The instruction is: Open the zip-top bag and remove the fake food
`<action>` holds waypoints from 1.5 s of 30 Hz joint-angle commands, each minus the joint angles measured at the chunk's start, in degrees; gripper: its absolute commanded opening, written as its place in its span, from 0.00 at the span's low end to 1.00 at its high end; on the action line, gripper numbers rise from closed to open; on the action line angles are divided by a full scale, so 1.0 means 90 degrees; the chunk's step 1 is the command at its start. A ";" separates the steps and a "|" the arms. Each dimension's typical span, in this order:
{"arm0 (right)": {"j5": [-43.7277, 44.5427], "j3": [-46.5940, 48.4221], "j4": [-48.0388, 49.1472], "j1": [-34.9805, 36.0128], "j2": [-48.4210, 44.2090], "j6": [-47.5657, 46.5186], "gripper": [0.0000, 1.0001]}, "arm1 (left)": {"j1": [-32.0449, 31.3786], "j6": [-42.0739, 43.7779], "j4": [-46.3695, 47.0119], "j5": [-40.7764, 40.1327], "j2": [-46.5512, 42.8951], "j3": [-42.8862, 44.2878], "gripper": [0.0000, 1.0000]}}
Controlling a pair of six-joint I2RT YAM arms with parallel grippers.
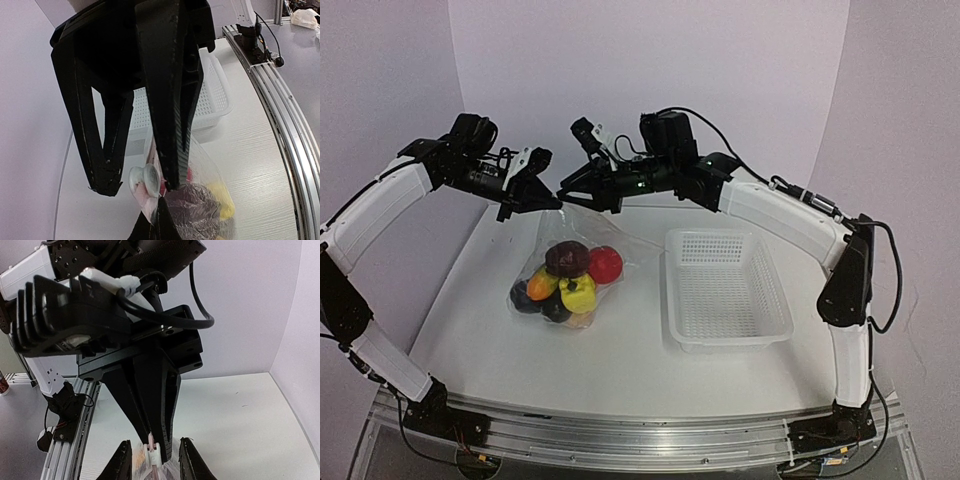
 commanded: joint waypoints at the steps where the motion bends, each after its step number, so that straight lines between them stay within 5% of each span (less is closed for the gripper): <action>1: -0.0186 -0.0106 0.0094 0.0004 -0.0028 0.0056 0.29 | -0.0027 0.0010 0.0342 0.0129 -0.0231 0.0060 0.00; 3: -0.0205 -0.0104 0.0094 0.0004 -0.0017 0.0071 0.28 | -0.0027 0.0007 0.0353 0.0124 -0.0227 0.0054 0.00; 10: -0.0023 -0.0114 0.0103 0.0004 -0.0065 0.0085 0.00 | -0.0028 0.0019 0.0328 0.0119 -0.0237 0.0026 0.00; 19: 0.0251 -0.0599 0.0104 -0.0005 -0.0291 -0.0324 0.00 | -0.0007 -0.0603 0.0383 0.0117 -0.0121 0.0276 0.00; 33: 0.0729 -0.1734 0.0104 -0.0251 -0.0926 -0.0940 0.00 | 0.0342 -0.0450 -0.0326 0.1190 0.0040 0.1089 0.00; 45: 0.1307 -0.3142 0.0101 -0.0688 -0.1610 -0.1236 0.00 | 0.0737 -0.0159 -0.1234 0.1208 0.0348 0.2099 0.00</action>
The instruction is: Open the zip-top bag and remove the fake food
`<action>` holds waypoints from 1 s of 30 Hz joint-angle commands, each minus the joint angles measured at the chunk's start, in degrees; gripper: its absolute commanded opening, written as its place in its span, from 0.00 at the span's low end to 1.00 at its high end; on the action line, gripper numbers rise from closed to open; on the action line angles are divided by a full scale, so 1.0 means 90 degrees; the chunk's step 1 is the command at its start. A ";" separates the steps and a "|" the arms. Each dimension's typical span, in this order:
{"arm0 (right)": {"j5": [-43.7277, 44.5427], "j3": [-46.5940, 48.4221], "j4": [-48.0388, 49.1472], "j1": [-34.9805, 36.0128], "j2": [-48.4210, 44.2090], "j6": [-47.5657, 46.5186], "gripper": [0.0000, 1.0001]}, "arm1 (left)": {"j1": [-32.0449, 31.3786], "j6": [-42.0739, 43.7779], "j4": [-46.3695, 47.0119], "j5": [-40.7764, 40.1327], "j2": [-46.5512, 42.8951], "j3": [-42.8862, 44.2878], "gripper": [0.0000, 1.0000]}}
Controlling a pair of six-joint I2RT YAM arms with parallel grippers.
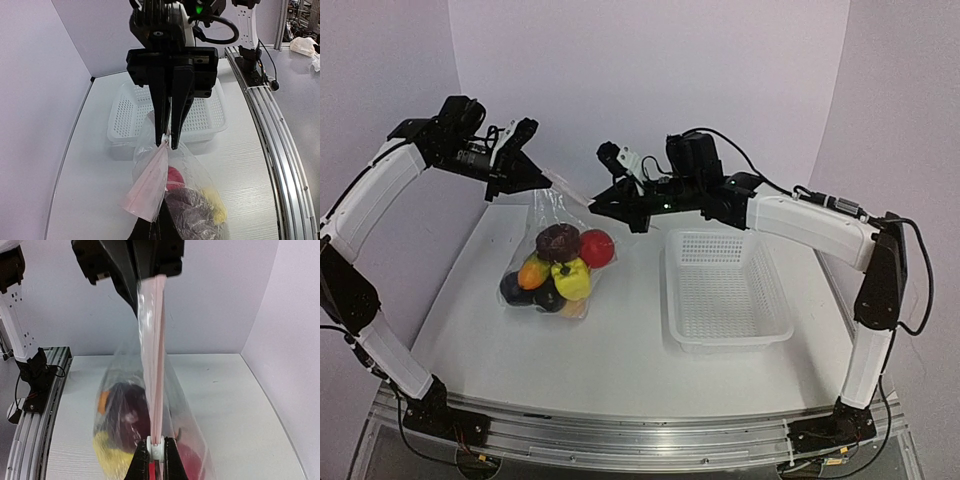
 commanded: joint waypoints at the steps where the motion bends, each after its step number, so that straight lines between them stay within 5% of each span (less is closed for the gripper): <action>1: 0.0680 -0.0669 -0.0703 -0.0362 -0.0375 -0.0258 0.00 | 0.0213 0.0236 -0.0244 0.0572 -0.0087 0.0801 0.00; 12: 0.1018 -0.2304 -0.0716 -0.0905 -0.1332 -0.0173 0.00 | 0.0517 0.0272 -0.0938 0.0680 0.0412 0.1709 0.00; 28: 0.0895 -0.3017 -0.0739 -0.0984 -0.1681 0.0251 0.00 | 0.0521 0.0947 -0.1038 0.0633 0.0275 0.1367 0.00; 29: 0.0829 -0.2949 -0.0758 -0.0985 -0.1692 0.0366 0.03 | 0.0510 0.1200 -0.1147 0.0657 0.0239 0.1250 0.00; 30: 0.0759 -0.2811 -0.0774 -0.0982 -0.1712 0.0511 0.21 | 0.0466 0.1587 -0.1263 0.0645 0.0199 0.1116 0.00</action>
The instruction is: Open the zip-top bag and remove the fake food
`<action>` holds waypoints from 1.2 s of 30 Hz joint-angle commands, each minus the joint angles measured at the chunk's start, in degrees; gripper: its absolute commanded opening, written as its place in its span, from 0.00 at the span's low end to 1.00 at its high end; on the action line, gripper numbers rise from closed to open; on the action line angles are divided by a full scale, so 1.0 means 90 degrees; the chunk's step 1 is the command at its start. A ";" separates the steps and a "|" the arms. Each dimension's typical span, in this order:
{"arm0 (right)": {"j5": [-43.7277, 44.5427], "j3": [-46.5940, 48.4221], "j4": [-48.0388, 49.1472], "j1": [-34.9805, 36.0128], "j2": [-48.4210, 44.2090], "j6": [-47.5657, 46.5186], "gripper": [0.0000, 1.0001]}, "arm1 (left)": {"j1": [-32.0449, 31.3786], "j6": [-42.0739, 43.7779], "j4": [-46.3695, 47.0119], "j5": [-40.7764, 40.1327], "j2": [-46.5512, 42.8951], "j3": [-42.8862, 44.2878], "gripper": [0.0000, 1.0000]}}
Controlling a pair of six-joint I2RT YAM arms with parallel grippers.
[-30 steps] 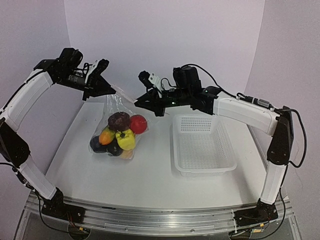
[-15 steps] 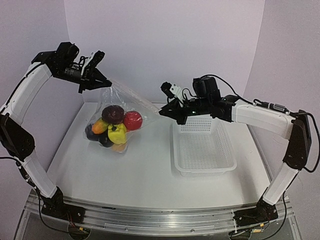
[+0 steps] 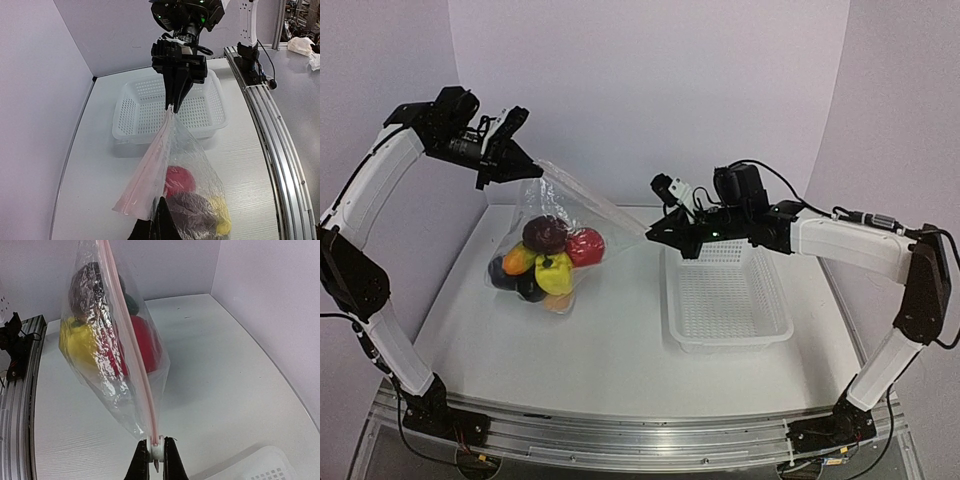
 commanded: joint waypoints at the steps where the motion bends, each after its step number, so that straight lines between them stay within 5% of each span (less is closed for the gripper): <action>1: 0.0192 0.0109 -0.1043 -0.0191 -0.0161 0.0591 0.39 | 0.0060 0.1327 -0.0146 0.0398 -0.0433 -0.0261 0.00; 4: 0.0066 0.0542 -0.1059 -0.0147 -0.0257 0.0839 0.67 | -0.0130 0.3086 -0.0878 0.0150 -0.0479 -0.0580 0.00; 7: 0.0055 0.0889 -0.1078 0.0061 -0.0286 0.0806 0.72 | -0.0170 0.3659 -0.0946 0.0021 -0.0524 -0.0840 0.00; 16: 0.0356 0.2194 -0.0903 0.0749 0.0550 0.1243 0.68 | -0.0171 0.4133 -0.0504 0.0127 -0.0628 -0.1326 0.00; 23: -0.0324 0.2316 -0.0780 0.1026 0.1014 0.1265 0.67 | -0.0181 0.4114 -0.0472 0.0105 -0.0644 -0.1340 0.00; 29: -0.0068 0.2628 -0.0712 0.1065 0.1295 0.1346 0.45 | -0.0180 0.4133 -0.0432 0.0155 -0.0662 -0.1392 0.00; 36: -0.0094 0.2630 -0.0694 0.1061 0.1404 0.1328 0.43 | -0.0178 0.4142 -0.0427 0.0163 -0.0671 -0.1394 0.00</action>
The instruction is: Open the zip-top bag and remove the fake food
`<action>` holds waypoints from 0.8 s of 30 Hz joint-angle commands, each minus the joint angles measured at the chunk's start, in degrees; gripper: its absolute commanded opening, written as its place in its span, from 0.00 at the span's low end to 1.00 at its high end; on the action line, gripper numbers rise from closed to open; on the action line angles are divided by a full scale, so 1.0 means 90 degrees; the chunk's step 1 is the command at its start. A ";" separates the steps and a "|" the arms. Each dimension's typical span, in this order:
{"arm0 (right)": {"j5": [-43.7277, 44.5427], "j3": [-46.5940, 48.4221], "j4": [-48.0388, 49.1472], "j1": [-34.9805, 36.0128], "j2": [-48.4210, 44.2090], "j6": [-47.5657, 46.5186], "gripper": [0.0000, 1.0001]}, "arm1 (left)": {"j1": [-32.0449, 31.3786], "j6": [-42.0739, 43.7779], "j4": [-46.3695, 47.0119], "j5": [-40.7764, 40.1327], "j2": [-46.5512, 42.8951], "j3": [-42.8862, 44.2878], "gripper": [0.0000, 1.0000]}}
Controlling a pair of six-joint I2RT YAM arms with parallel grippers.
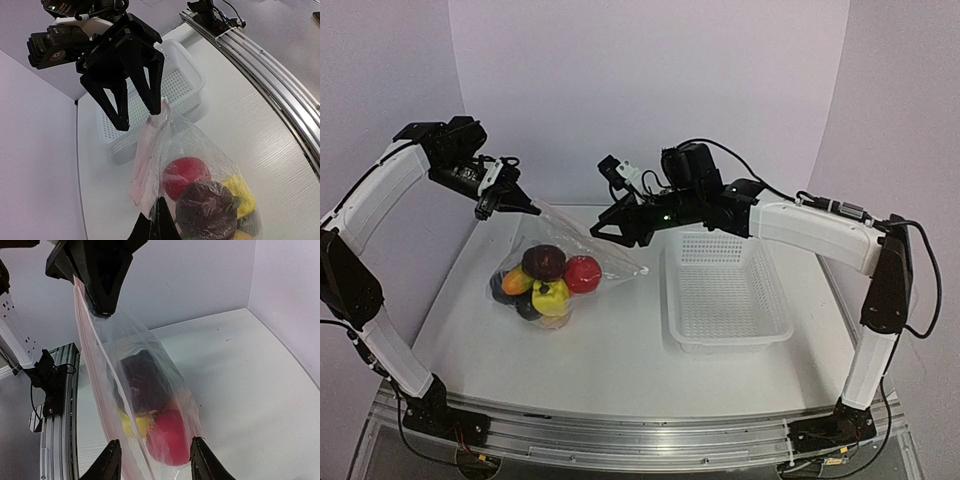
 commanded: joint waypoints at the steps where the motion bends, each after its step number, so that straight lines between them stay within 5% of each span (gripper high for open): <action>1: -0.0060 0.0147 0.0116 0.0014 0.0060 0.0044 0.43 | -0.0009 0.0138 0.0125 0.0298 -0.0292 0.0026 0.00; 11: -0.0096 0.0441 0.0109 0.0085 0.0576 -0.0010 0.45 | -0.0006 0.0148 0.0166 0.0323 -0.0332 -0.0051 0.00; 15: -0.0217 0.0797 0.0019 0.0183 0.0865 0.0049 0.24 | -0.0007 -0.0203 0.0439 0.0279 -0.0298 -0.0119 0.00; 17: -0.0280 0.0957 -0.0072 0.0214 0.0964 0.0242 0.03 | 0.0048 -0.0610 0.0838 0.0179 -0.0244 -0.0191 0.00; 21: -0.0438 0.1533 -0.0105 0.0263 0.1302 0.1236 0.00 | 0.0354 -0.2007 0.2473 -0.0036 0.0069 -0.0304 0.00; 24: -0.0704 0.2411 -0.0091 0.0358 0.1828 0.2249 0.00 | 0.0529 -0.3167 0.3816 -0.0335 0.0513 -0.0242 0.13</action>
